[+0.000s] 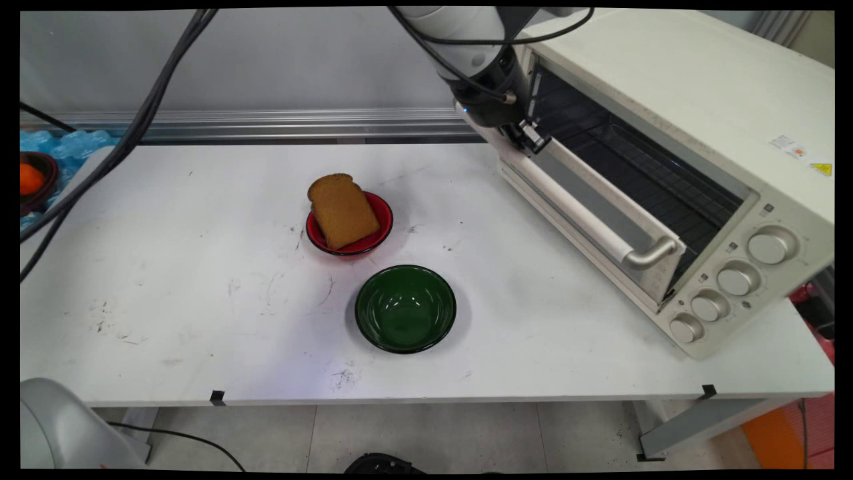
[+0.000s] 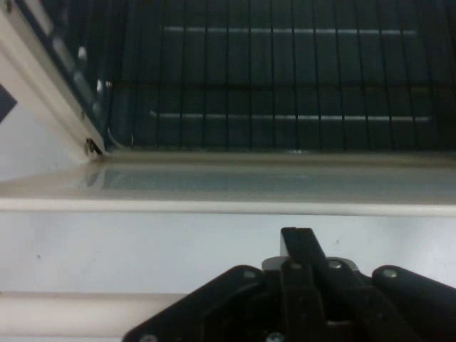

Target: Open the oven

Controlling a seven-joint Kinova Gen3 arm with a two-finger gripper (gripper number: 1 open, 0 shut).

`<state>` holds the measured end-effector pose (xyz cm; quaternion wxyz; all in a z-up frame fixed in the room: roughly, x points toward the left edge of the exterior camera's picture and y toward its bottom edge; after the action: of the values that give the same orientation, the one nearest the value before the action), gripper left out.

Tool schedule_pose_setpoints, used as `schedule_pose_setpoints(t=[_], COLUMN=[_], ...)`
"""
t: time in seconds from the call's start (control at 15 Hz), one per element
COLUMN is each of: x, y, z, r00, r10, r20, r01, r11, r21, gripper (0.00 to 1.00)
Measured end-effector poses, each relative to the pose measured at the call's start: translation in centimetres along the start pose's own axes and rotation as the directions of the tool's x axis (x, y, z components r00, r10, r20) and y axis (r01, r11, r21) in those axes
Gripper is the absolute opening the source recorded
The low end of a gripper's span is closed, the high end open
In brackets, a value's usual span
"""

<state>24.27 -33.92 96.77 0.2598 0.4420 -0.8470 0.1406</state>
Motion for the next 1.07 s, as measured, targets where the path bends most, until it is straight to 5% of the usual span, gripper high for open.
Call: schedule_pose_setpoints(t=[1.07], x=[-4.9], y=[-0.6], z=[1.5], r00=[0.999], r10=[0.013], r20=[0.042], r01=[-0.011], r11=[0.999], r21=[-0.045], gripper=[0.00])
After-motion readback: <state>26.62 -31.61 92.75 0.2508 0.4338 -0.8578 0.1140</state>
